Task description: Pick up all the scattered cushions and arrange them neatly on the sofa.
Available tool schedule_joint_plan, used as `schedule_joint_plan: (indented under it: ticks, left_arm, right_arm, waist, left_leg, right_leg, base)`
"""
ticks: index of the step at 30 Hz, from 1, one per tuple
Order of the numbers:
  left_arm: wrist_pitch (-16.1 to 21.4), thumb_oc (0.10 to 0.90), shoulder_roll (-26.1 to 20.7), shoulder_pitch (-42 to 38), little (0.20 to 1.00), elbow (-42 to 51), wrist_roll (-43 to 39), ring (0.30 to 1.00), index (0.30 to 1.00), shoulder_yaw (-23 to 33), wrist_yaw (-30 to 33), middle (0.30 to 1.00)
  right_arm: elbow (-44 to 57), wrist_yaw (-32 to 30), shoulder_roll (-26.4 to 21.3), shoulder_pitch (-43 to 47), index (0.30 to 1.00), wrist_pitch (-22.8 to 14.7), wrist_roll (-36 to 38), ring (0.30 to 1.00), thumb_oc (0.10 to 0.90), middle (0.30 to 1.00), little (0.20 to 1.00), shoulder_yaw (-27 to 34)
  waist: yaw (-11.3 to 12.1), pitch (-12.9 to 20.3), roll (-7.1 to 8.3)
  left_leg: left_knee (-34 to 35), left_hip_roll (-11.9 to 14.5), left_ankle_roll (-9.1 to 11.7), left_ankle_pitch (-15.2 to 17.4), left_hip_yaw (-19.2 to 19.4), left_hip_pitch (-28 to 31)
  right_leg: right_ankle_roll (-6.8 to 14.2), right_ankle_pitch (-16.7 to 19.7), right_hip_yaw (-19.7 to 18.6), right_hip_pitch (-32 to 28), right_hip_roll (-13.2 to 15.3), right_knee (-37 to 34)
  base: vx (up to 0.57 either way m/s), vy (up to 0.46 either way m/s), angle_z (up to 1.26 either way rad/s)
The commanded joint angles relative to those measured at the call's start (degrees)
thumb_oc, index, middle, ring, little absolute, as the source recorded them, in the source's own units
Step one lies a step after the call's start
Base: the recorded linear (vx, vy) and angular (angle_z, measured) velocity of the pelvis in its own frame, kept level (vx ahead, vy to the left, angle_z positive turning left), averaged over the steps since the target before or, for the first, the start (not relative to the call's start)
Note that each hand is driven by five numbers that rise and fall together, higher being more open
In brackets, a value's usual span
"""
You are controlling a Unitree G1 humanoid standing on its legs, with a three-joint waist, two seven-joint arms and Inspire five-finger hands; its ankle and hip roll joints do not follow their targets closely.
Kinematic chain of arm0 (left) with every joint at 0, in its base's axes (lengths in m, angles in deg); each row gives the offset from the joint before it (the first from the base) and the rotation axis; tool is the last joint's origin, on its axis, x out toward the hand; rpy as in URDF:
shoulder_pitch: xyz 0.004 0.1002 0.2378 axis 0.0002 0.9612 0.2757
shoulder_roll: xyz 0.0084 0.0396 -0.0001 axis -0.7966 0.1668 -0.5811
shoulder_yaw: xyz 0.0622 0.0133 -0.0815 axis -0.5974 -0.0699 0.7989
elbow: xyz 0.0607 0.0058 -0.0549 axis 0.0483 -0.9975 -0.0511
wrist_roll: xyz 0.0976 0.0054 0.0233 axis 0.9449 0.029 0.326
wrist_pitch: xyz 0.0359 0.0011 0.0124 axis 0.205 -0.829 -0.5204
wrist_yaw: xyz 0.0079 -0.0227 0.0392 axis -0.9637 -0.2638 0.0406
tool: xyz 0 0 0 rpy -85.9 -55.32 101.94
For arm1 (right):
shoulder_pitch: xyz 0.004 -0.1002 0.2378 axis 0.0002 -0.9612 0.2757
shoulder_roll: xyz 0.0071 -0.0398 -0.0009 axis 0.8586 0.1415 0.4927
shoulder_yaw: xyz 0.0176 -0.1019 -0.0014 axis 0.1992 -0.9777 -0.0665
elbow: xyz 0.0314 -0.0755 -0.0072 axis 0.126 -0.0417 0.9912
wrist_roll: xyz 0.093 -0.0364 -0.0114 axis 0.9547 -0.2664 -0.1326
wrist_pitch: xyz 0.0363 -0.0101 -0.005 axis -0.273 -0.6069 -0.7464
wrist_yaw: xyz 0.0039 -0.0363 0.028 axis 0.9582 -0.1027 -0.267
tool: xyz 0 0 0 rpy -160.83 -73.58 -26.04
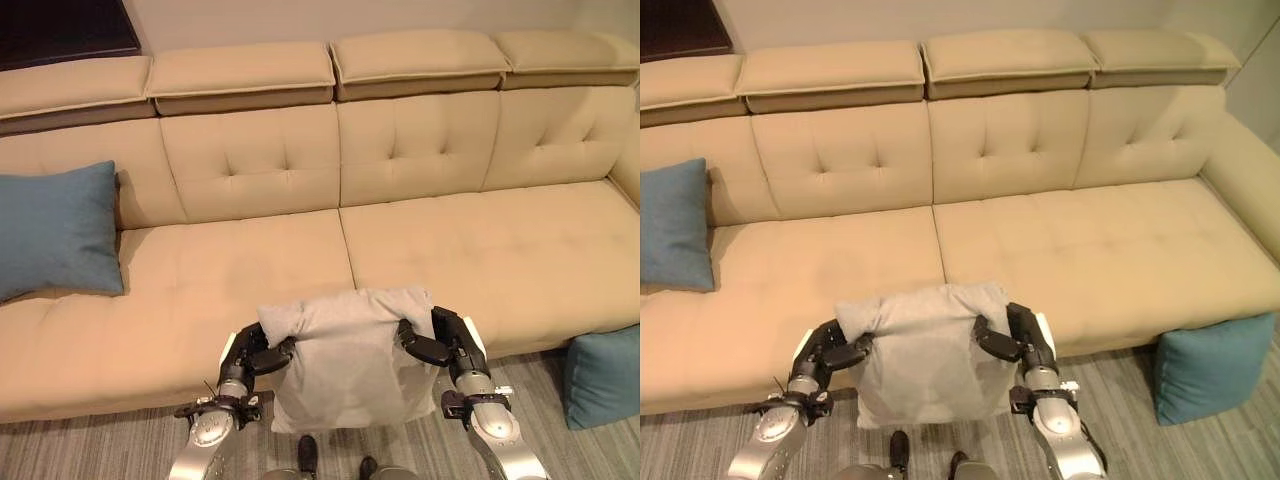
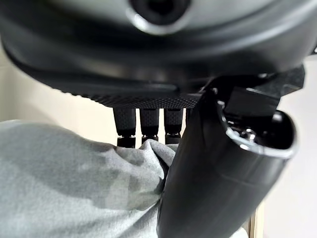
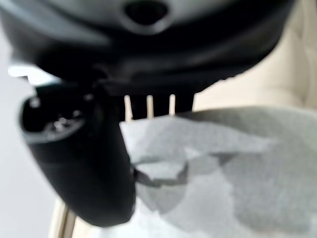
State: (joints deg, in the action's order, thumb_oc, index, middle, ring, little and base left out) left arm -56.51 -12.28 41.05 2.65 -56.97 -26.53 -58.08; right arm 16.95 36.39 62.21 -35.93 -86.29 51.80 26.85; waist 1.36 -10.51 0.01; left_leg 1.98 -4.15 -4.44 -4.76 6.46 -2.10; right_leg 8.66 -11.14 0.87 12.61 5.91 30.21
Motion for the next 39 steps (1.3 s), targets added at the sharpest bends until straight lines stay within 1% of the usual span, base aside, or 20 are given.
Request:
schedule_joint_plan:
  ticks: [1, 4, 6, 8, 11, 12, 13, 15, 16, 19, 21, 22, 25, 26, 29, 35, 36, 37, 38, 39]
  left_arm:
    - [7.27, 0.400, 1.12, -1.46, 0.300, 8.20, 0.46, 0.300, 0.300, 2.05, -2.40, 0.300]
    - [7.27, 0.400, 1.52, -1.08, 0.300, 8.02, 0.40, 0.300, 0.300, 2.15, -2.40, 0.300]
    - [7.41, 0.400, 1.60, -1.13, 0.300, 7.81, 0.50, 0.300, 0.300, 2.39, -2.25, 0.300]
    - [7.43, 0.400, 1.95, -0.93, 0.300, 7.54, 0.59, 0.300, 0.300, 2.27, -2.97, 0.300]
    - [7.46, 0.400, 3.04, -0.80, 0.300, 7.16, 0.23, 0.300, 0.300, 1.72, -3.50, 0.300]
    - [7.44, 0.400, 3.68, -1.37, 0.300, 6.84, -0.36, 0.300, 0.300, 0.86, -3.85, 0.300]
    - [7.55, 0.400, 3.80, -2.00, 0.300, 6.73, -0.91, 0.300, 0.300, 0.46, -3.82, 0.300]
    - [7.51, 0.400, 3.93, -3.11, 0.300, 6.57, -1.43, 0.300, 0.300, -0.55, -3.91, 0.300]
    - [7.51, 0.400, 3.93, -3.15, 0.300, 6.55, -1.44, 0.300, 0.300, -0.56, -3.91, 0.300]
    - [7.25, 0.400, 4.26, -3.84, 0.300, 6.32, -1.82, 0.300, 0.300, -1.09, -4.01, 0.300]
    - [6.57, 0.400, 4.34, -4.12, 0.300, 5.94, -1.25, 0.300, 0.300, -1.87, -4.14, 0.300]
    - [6.57, 0.400, 4.35, -4.11, 0.300, 5.95, -1.24, 0.300, 0.300, -1.89, -4.13, 0.300]
    - [6.11, 0.400, 4.21, -4.32, 0.300, 5.88, -0.60, 0.300, 0.300, -1.95, -3.89, 0.300]
    - [5.86, 0.400, 4.02, -4.05, 0.300, 5.99, -0.17, 0.300, 0.300, -1.73, -3.62, 0.300]
    - [5.82, 0.400, 3.81, -3.00, 0.300, 6.64, 0.00, 0.300, 0.300, -1.19, -3.81, 0.300]
    - [5.81, 0.400, 2.47, -1.88, 0.300, 7.70, 0.40, 0.300, 0.300, -0.08, -4.29, 0.300]
    - [5.83, 0.400, 2.27, -1.91, 0.300, 7.77, 0.40, 0.300, 0.300, 0.20, -4.12, 0.300]
    - [5.91, 0.400, 1.74, -1.93, 0.300, 8.09, 0.32, 0.300, 0.300, 0.96, -3.79, 0.300]
    - [5.90, 0.400, 1.73, -1.97, 0.300, 8.10, 0.31, 0.300, 0.300, 0.98, -3.79, 0.300]
    - [6.02, 0.400, 1.18, -1.92, 0.300, 8.36, 0.27, 0.300, 0.300, 1.68, -3.51, 0.300]
  right_arm:
    - [7.95, 1.95, 2.46, 7.47, 0.300, -7.02, 0.39, 0.300, 0.400, 0.300, 0.300, -0.78]
    - [7.90, 1.93, 1.97, 8.36, 0.300, -6.99, 0.73, 0.300, 0.400, 0.300, 0.300, -1.21]
    - [7.95, 1.97, 1.72, 8.55, 0.300, -6.98, 0.72, 0.300, 0.400, 0.300, 0.300, -1.36]
    - [8.03, 2.25, 1.51, 7.84, 0.300, -7.01, 0.81, 0.300, 0.400, 0.300, 0.300, -1.18]
    - [7.72, 2.17, 0.75, 6.95, 0.300, -7.10, 0.66, 0.300, 0.400, 0.300, 0.300, -0.41]
    - [8.01, 1.95, -0.08, 6.32, 0.300, -7.45, 0.91, 0.300, 0.400, 0.300, 0.300, 0.56]
    - [8.03, 1.64, -0.48, 6.25, 0.300, -7.52, 1.10, 0.300, 0.400, 0.300, 0.300, 0.96]
    - [7.97, 0.94, -1.27, 6.39, 0.300, -7.55, 1.51, 0.300, 0.400, 0.300, 0.300, 1.46]
    - [7.96, 0.94, -1.28, 6.41, 0.300, -7.56, 1.51, 0.300, 0.400, 0.300, 0.300, 1.48]
    - [7.76, 0.69, -1.73, 6.45, 0.300, -7.21, 1.81, 0.300, 0.400, 0.300, 0.300, 2.02]
    - [8.13, 0.23, -1.75, 5.77, 0.300, -7.14, 1.79, 0.300, 0.400, 0.300, 0.300, 2.69]
    - [8.14, 0.22, -1.75, 5.74, 0.300, -7.14, 1.79, 0.300, 0.400, 0.300, 0.300, 2.71]
    - [8.08, -0.28, -1.57, 5.51, 0.300, -7.04, 1.64, 0.300, 0.400, 0.300, 0.300, 2.80]
    - [7.60, -0.65, -1.05, 5.60, 0.300, -6.75, 1.60, 0.300, 0.400, 0.300, 0.300, 2.77]
    - [7.73, -0.06, -0.46, 5.34, 0.300, -6.53, 0.66, 0.300, 0.400, 0.300, 0.300, 2.45]
    - [7.59, 0.92, 0.66, 5.62, 0.300, -6.25, 0.19, 0.300, 0.400, 0.300, 0.300, 1.96]
    - [7.54, 0.96, 0.90, 5.80, 0.300, -6.20, 0.00, 0.300, 0.400, 0.300, 0.300, 1.89]
    - [7.63, 1.19, 1.25, 6.39, 0.300, -6.24, -0.36, 0.300, 0.400, 0.300, 0.300, 1.68]
    - [7.62, 1.19, 1.26, 6.43, 0.300, -6.24, -0.36, 0.300, 0.400, 0.300, 0.300, 1.69]
    - [7.87, 1.37, 1.81, 7.07, 0.300, -6.19, -0.37, 0.300, 0.400, 0.300, 0.300, 1.53]
  waist:
    - [1.09, 2.58, 0.72]
    - [0.34, 2.14, 1.08]
    - [0.08, 1.85, 1.21]
    - [-0.14, 2.16, 1.82]
    - [-0.48, 3.24, 1.97]
    - [-0.92, 3.59, 2.05]
    - [-1.20, 3.47, 2.22]
    - [-1.46, 2.84, 2.59]
    - [-1.54, 2.82, 2.52]
    - [-1.39, 2.14, 3.05]
    - [-1.21, 2.39, 3.53]
    - [-1.22, 2.43, 3.58]
    - [-0.68, 2.75, 3.18]
    - [0.21, 2.48, 3.09]
    - [0.67, 3.67, 2.85]
    - [1.75, 5.33, 3.33]
    - [1.94, 5.39, 3.29]
    - [2.09, 4.90, 3.06]
    - [2.19, 5.09, 3.04]
    - [1.95, 4.34, 2.71]
  left_leg:
    - [-4.97, 2.97, 2.16, 7.71, -2.13, 0.60]
    - [-4.07, 2.66, 2.62, 9.15, -2.38, 3.37]
    - [-3.84, 2.56, 2.89, 9.81, -2.66, 4.45]
    - [-4.34, 2.17, 3.36, 10.88, -3.42, 5.30]
    - [-5.63, 3.19, 4.69, 11.50, -4.30, 5.60]
    - [-8.57, 4.30, 6.64, 11.15, -4.41, 4.15]
    - [-11.59, 5.22, 7.74, 9.94, -4.13, 2.48]
    - [-18.41, 6.76, 8.81, 7.92, -3.69, -1.12]
    - [-18.77, 6.82, 8.85, 8.07, -3.82, -1.34]
    - [-22.33, 7.41, 8.33, 7.25, -2.65, -4.46]
    - [-17.20, 7.16, 7.19, 7.93, 0.59, -7.16]
    - [-16.98, 7.08, 7.17, 7.83, 0.60, -7.07]
    - [-11.99, 6.41, 7.34, 4.81, 1.60, -8.80]
    - [-10.21, 6.07, 7.79, 2.55, 1.34, -10.72]
    - [-6.81, 5.27, 6.92, 3.01, -0.09, -7.80]
    - [-6.08, 3.63, 4.78, 5.22, 0.44, -4.23]
    - [-5.99, 3.28, 4.20, 5.77, 0.66, -3.55]
    - [-5.64, 2.75, 3.15, 6.68, 0.79, -2.20]
    - [-5.55, 2.80, 3.13, 6.48, 0.91, -2.45]
    - [-5.39, 2.53, 2.13, 6.87, 0.99, -1.74]
  right_leg:
    - [-0.40, 11.22, 7.02, -4.43, 2.70, -13.38]
    - [-0.21, 14.58, 7.88, -1.96, 2.70, -22.49]
    - [0.02, 15.78, 8.00, -1.32, 2.49, -24.84]
    - [-0.11, 16.63, 7.40, -3.69, 2.30, -28.32]
    - [-1.13, 16.78, 7.60, -6.38, 1.41, -29.92]
    - [-1.94, 15.99, 9.05, -8.52, 1.13, -30.79]
    - [-2.42, 15.56, 9.81, -9.24, 1.22, -30.94]
    - [-3.88, 14.40, 11.32, -10.46, 1.13, -30.76]
    - [-3.91, 14.39, 11.43, -10.45, 1.07, -30.76]
    - [-4.89, 12.81, 12.67, -12.60, 0.70, -31.13]
    - [-4.81, 11.45, 14.27, -14.36, 0.36, -32.08]
    - [-4.79, 11.45, 14.28, -14.37, 0.43, -32.11]
    - [-4.55, 10.29, 14.46, -15.92, -0.62, -32.68]
    - [-4.68, 9.20, 13.92, -17.23, -1.40, -32.70]
    - [-3.97, 8.10, 13.04, -18.47, -1.58, -32.01]
    - [-2.45, 7.04, 11.06, -18.94, 0.87, -28.57]
    - [-2.02, 7.06, 10.91, -18.41, 1.58, -26.63]
    - [-1.04, 7.69, 10.19, -16.51, 2.73, -21.45]
    - [-1.06, 7.85, 10.07, -16.15, 2.69, -21.43]
    - [-0.22, 9.57, 9.21, -13.35, 3.41, -16.13]
  base:
    - [0.23, -0.066, -0.22]
    - [0.20, -0.117, -0.45]
    - [0.14, -0.109, -0.17]
    - [0.19, -0.170, 0.11]
    - [0.20, -0.232, 0.36]
    - [0.15, -0.272, 0.39]
    - [0.12, -0.278, 0.54]
    - [0.05, -0.148, 0.59]
    - [0.04, -0.097, 0.44]
    - [0.10, -0.111, 0.17]
    - [0.20, -0.067, 0.23]
    - [0.16, 0.005, 0.43]
    - [0.19, 0.049, 0.40]
    - [0.28, 0.104, 0.07]
    - [0.29, 0.134, -0.17]
    - [0.17, 0.136, -0.21]
    - [0.17, 0.225, -0.07]
    - [0.10, 0.172, 0.02]
    - [0.09, 0.202, -0.16]
    - [0.04, 0.123, -0.20]
